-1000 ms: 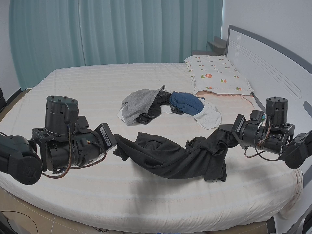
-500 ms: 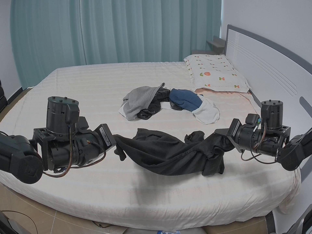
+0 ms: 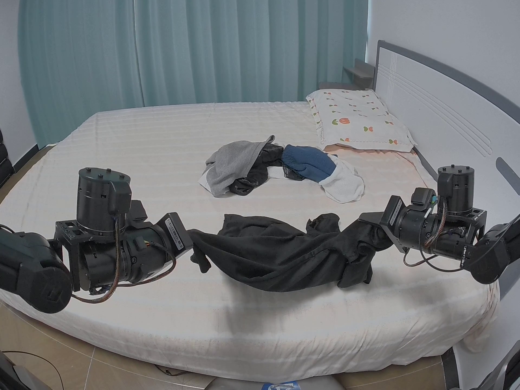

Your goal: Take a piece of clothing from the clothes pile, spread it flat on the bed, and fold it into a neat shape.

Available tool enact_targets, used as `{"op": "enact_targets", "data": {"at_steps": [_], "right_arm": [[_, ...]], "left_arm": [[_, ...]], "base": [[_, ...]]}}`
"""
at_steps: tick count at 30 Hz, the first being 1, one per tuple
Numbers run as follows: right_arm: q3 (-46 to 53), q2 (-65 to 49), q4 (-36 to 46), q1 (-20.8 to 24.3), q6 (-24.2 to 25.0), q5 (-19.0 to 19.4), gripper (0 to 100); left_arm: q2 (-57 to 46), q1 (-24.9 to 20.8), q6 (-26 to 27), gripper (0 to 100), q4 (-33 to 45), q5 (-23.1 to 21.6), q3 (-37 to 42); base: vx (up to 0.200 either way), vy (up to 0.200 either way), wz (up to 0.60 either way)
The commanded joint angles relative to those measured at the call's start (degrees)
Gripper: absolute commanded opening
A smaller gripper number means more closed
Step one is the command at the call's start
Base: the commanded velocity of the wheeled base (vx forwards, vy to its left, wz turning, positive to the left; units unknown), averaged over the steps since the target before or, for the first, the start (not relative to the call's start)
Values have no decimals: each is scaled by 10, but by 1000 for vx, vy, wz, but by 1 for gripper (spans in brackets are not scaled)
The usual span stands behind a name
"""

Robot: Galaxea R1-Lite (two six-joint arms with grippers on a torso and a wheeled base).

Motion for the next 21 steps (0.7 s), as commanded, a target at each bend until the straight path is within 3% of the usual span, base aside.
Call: {"op": "enact_targets", "data": {"at_steps": [1, 21], "right_arm": [[1, -19, 0, 0, 0, 0, 0], [2, -22, 0, 2, 0, 1, 0]], "left_arm": [[1, -7, 0, 0, -17, 0, 15], [-32, -1, -23, 0, -52, 7, 33]], "base": [[-200, 0, 0], [0, 0, 0]]}}
